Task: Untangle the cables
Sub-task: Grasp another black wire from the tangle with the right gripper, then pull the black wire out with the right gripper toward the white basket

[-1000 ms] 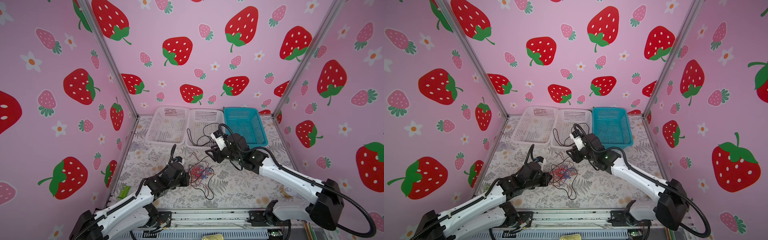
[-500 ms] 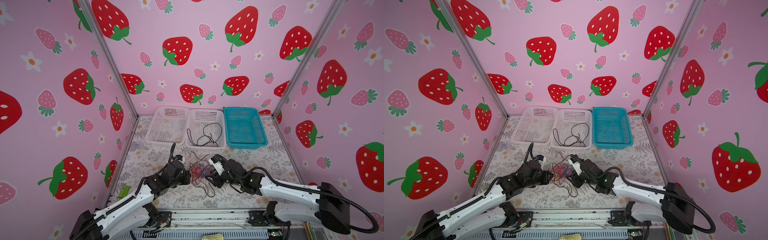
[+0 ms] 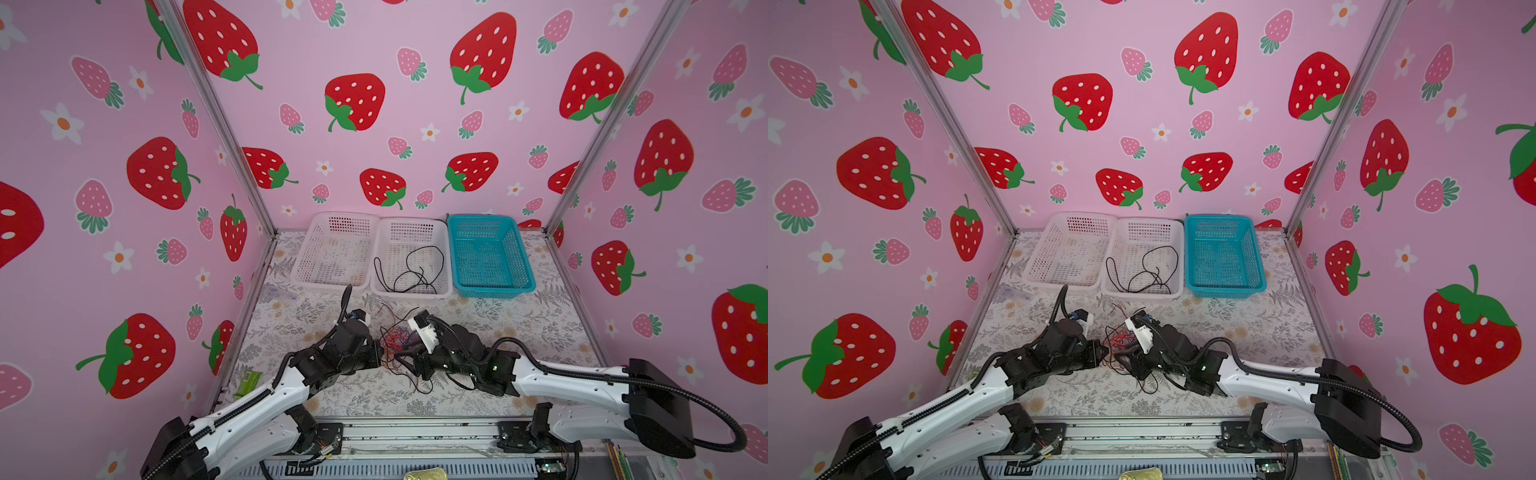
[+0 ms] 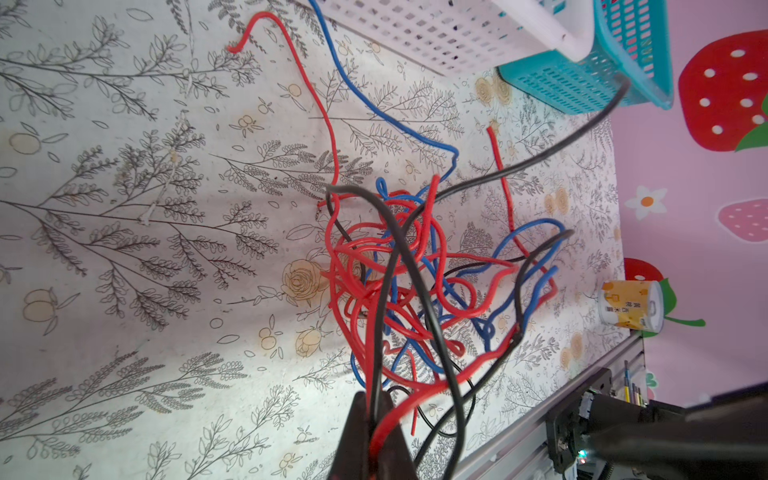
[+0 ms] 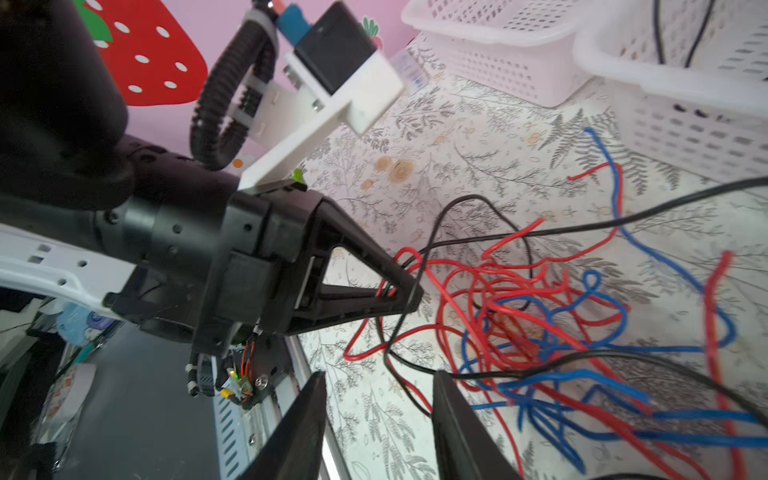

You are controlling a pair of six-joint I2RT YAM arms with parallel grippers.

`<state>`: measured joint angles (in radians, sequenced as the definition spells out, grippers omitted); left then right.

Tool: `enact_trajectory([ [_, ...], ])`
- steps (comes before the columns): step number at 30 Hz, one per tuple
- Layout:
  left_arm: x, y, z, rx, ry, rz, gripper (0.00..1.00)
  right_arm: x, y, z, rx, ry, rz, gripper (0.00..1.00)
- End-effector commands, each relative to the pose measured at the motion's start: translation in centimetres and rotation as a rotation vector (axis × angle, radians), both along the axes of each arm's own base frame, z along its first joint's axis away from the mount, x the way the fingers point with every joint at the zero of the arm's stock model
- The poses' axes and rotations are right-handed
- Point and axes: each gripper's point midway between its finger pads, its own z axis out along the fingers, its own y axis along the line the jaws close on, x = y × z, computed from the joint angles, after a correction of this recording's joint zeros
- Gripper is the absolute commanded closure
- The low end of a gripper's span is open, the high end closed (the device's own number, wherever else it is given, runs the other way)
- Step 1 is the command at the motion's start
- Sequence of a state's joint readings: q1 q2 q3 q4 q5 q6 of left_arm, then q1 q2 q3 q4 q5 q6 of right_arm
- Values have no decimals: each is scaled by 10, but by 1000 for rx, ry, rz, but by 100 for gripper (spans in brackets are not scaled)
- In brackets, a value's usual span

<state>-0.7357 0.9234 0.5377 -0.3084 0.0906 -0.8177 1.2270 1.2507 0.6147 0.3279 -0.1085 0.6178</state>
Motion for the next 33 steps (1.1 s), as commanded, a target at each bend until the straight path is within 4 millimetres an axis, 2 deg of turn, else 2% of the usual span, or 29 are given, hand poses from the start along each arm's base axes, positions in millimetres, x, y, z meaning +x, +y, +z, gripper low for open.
enact_trajectory([
  [1,8,-14,22,-70,-30,0,100,-8,9,6,68,22,20,57],
  [6,8,-15,20,-61,-27,-9,100,3,21,7,49,-3,-18,64],
  [9,6,-14,22,-67,-37,-8,100,17,21,-8,-6,5,-93,70],
  [14,3,-13,24,-78,-43,-8,100,17,32,-20,-40,30,-79,74],
  [19,1,-14,24,-82,-42,-18,100,28,28,-23,-61,8,-144,80],
  [26,-2,-11,22,-79,-42,-19,100,34,26,-20,-64,-13,-172,97],
  [29,-3,-9,20,-72,-41,-16,100,37,22,-14,-77,-35,-185,100],
  [33,-7,-6,12,-56,-25,-18,100,49,4,24,-53,-125,-245,100],
])
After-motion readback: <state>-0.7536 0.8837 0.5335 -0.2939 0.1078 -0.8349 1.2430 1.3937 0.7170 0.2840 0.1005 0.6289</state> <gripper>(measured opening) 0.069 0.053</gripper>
